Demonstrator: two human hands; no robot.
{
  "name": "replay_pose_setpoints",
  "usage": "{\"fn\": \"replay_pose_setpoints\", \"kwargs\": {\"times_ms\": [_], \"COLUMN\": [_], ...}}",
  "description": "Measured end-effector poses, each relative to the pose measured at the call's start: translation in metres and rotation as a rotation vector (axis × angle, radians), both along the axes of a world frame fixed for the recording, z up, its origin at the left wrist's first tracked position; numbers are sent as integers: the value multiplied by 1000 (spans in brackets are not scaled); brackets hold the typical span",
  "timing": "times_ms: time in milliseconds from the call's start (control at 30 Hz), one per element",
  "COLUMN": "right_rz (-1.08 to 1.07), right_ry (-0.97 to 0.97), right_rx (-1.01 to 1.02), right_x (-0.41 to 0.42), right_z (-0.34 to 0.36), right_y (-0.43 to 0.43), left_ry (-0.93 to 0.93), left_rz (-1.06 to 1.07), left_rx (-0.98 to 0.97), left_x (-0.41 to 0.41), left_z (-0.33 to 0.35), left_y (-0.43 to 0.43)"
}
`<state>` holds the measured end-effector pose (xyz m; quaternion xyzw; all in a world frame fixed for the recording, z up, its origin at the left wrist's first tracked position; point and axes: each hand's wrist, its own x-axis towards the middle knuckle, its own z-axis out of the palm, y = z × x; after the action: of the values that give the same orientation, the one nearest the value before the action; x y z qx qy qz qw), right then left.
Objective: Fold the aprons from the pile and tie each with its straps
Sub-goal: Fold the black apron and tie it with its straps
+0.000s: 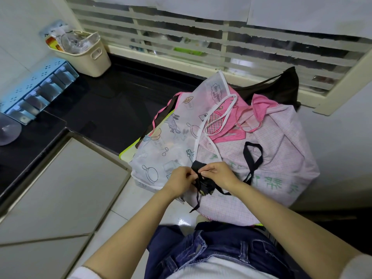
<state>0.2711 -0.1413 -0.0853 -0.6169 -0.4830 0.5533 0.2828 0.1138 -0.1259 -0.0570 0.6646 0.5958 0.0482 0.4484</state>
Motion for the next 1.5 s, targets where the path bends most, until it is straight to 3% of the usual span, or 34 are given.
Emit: {"fn": "replay_pose_setpoints", "kwargs": {"times_ms": [200,300,500,567,633,767,1033,1233,1400,1500], "right_rz": [13,15,2,-7,-18,-24,-19,-4,9,20], "right_ry": [-43,-57,-99,-107,-105,-103,-141,-148,-162,-172], "right_rx": [0,4,13,17,17,6,13,-5,-8,-5], "right_x": [-5,-6,-9,-10,-10,-9,-12,-11,-10,-11], "right_z": [2,2,0,0,1,1,3,4,2,1], "right_y": [1,1,2,2,3,3,2,2,3,4], "left_ry": [-197,-190,228,286,192,-203,-382,-382,-293,-341], "left_rz": [208,273,-12,-101,-42,370,541,548,257,211], "left_rx": [-166,-174,221,287,245,-114,-165,-113,-263,-304], "left_x": [-6,-4,6,9,12,14,15,13,-7,-19], "left_z": [-1,-5,3,6,6,-1,-4,-4,8,18], "left_y": [-7,-10,-6,-6,-7,-8,-14,-16,-11,-11]}}
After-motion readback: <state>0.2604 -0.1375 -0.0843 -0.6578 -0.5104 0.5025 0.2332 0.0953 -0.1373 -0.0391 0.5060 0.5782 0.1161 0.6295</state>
